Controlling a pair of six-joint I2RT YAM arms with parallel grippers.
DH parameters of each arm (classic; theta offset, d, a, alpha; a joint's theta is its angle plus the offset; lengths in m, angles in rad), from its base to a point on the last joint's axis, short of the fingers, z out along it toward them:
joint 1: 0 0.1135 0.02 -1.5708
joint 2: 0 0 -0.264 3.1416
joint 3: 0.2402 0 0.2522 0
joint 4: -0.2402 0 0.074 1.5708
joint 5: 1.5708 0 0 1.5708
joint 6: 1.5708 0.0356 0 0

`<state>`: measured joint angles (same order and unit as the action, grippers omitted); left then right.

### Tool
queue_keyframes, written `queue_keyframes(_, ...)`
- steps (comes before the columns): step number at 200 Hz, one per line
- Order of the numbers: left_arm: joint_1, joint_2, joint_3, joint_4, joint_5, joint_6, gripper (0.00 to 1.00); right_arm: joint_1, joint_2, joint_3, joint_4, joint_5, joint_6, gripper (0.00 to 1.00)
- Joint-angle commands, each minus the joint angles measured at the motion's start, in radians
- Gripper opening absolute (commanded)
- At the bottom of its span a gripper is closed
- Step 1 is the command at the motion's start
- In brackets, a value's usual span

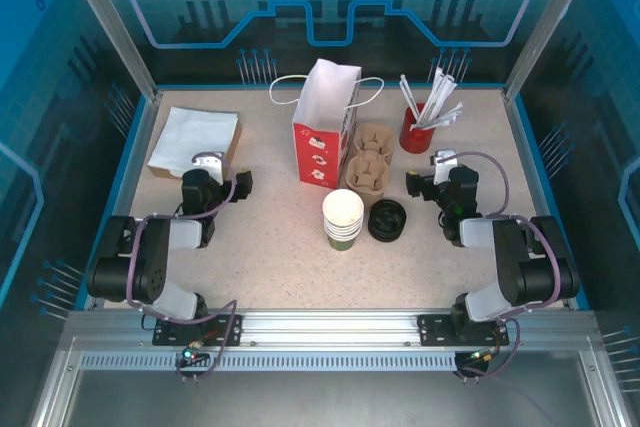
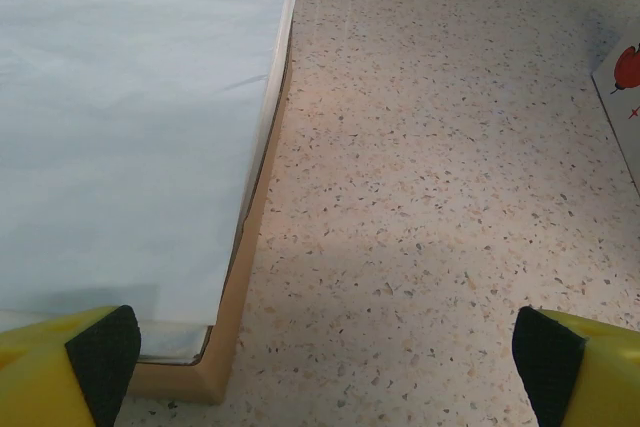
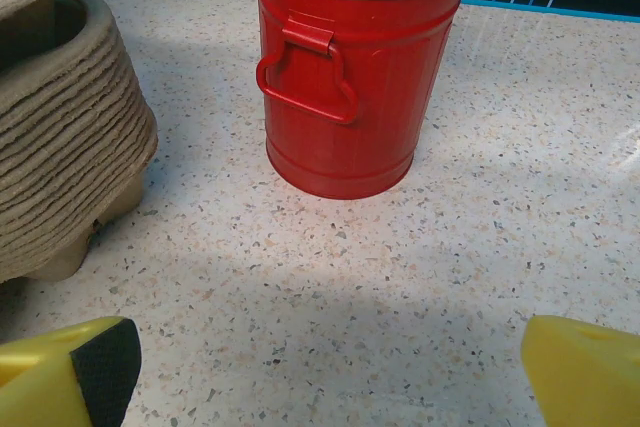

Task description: Pack the takeout coffee

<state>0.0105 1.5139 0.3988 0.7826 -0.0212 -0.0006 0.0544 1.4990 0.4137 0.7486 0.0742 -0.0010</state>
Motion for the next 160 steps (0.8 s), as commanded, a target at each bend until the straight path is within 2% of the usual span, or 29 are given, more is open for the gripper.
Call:
queue_keyframes(1, 0.004, 0.004, 0.017, 0.003, 0.014, -0.007, 0.99, 0.005, 0.006, 0.013, 0.017, 0.009, 0.000, 1.00)
queue_keyframes(100, 0.003, 0.002, 0.017, 0.005, 0.015, -0.009, 0.99, -0.014, 0.003, 0.008, 0.021, -0.029, 0.009, 1.00)
queue_keyframes(114, 0.005, -0.011, 0.017, -0.006, -0.033, -0.029, 0.99, -0.014, 0.000, 0.007, 0.024, -0.028, 0.011, 1.00)
queue_keyframes(130, 0.005, -0.093, 0.026, -0.091, -0.093, -0.052, 0.99, -0.019, -0.035, 0.030, -0.048, 0.037, 0.046, 1.00)
queue_keyframes(141, 0.005, -0.168, 0.048, -0.202, -0.126, -0.069, 0.99, -0.018, -0.069, 0.035, -0.084, 0.047, 0.048, 1.00)
queue_keyframes(160, 0.005, -0.299, 0.129, -0.447, -0.160, -0.115, 0.99, -0.020, -0.156, 0.082, -0.260, 0.095, 0.073, 1.00)
